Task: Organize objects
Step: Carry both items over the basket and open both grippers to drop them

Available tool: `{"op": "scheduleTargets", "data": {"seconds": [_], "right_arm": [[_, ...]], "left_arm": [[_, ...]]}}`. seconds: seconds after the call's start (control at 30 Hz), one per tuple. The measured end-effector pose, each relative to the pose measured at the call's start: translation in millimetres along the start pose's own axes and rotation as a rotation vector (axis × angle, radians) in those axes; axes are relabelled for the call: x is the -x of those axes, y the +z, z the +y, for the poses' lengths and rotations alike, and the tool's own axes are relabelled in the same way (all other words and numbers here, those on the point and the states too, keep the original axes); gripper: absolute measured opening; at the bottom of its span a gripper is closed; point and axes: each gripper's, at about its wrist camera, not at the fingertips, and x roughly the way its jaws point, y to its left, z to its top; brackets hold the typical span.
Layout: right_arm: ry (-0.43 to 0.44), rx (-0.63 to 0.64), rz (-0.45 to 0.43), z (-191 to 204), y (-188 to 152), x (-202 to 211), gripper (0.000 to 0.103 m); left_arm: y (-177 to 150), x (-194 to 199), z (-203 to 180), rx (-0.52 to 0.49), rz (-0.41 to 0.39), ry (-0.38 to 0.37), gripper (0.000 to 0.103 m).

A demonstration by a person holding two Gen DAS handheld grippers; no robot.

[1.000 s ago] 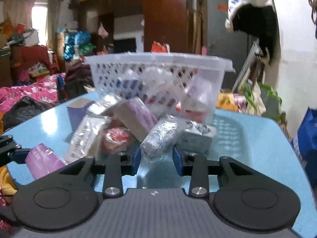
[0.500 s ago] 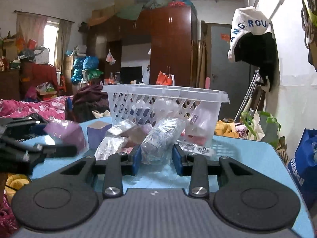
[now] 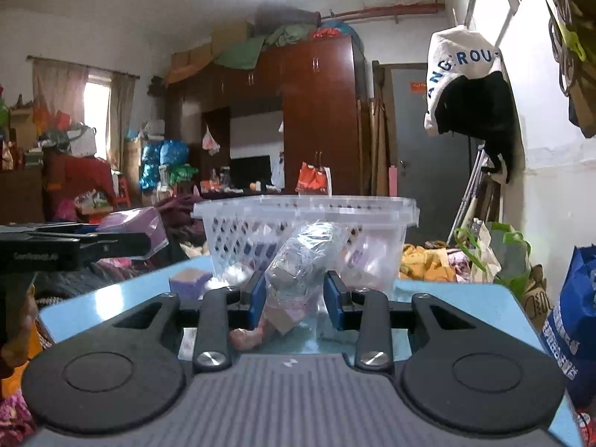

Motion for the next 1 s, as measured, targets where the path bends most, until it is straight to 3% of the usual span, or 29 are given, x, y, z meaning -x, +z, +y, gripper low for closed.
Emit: {"op": "scheduleTargets", "data": {"seconds": [0.17, 0.27, 0.4, 0.47, 0.5, 0.53, 0.57, 0.63, 0.7, 0.77, 0.8, 0.87, 0.93, 1.0], "right_arm": [[-0.005, 0.059, -0.025, 3.7, 49.3, -30.6, 0.037], [-0.007, 0.057, -0.015, -6.4, 79.6, -69.3, 0.037], [0.0, 0.057, 0.016, -21.2, 89.6, -115.0, 0.04], [-0.005, 0.089, 0.02, -22.3, 84.4, -129.3, 0.058], [-0.028, 0.112, 0.026, -21.3, 82.8, -134.8, 0.083], [-0.074, 0.123, 0.012, -19.3, 77.8, -128.5, 0.103], [-0.112, 0.124, -0.016, -18.4, 75.3, -122.9, 0.103], [-0.07, 0.102, -0.069, -19.6, 70.9, -101.1, 0.103], [-0.032, 0.07, -0.128, -20.8, 66.4, -74.8, 0.103], [-0.058, 0.053, -0.171, -18.9, 60.7, -53.5, 0.103], [-0.078, 0.038, -0.16, -19.1, 57.5, -46.5, 0.103], [-0.104, -0.036, -0.073, -23.0, 52.5, -41.9, 0.103], [-0.111, -0.126, 0.071, -31.5, 42.9, -44.8, 0.103], [-0.055, -0.173, 0.169, -40.1, 28.9, -45.4, 0.103]], "left_arm": [[60.7, -49.5, 3.4, -0.023, -0.014, 0.019, 0.072], [90.0, -99.1, 8.6, -0.003, 0.061, 0.013, 0.072], [96.4, -156.7, 19.0, 0.042, 0.168, 0.003, 0.074], [88.9, -176.7, 24.8, 0.045, 0.22, 0.035, 0.085], [85.3, -181.4, 29.4, 0.063, 0.227, 0.05, 0.086], [81.5, -181.1, 34.4, 0.085, 0.222, 0.06, 0.086], [77.6, -176.9, 38.6, 0.099, 0.209, 0.058, 0.088], [71.8, -159.1, 43.2, 0.099, 0.159, 0.051, 0.102], [68.8, -138.0, 46.5, 0.101, 0.106, 0.057, 0.103], [67.0, -118.1, 50.6, 0.123, 0.025, 0.047, 0.103], [64.4, -110.9, 51.8, 0.128, 0.019, 0.04, 0.103], [54.7, -101.5, 51.9, 0.118, 0.098, 0.017, 0.103], [34.9, -82.7, 50.7, 0.107, 0.095, 0.07, 0.103], [16.0, -71.4, 49.2, 0.093, 0.137, 0.115, 0.103]]}}
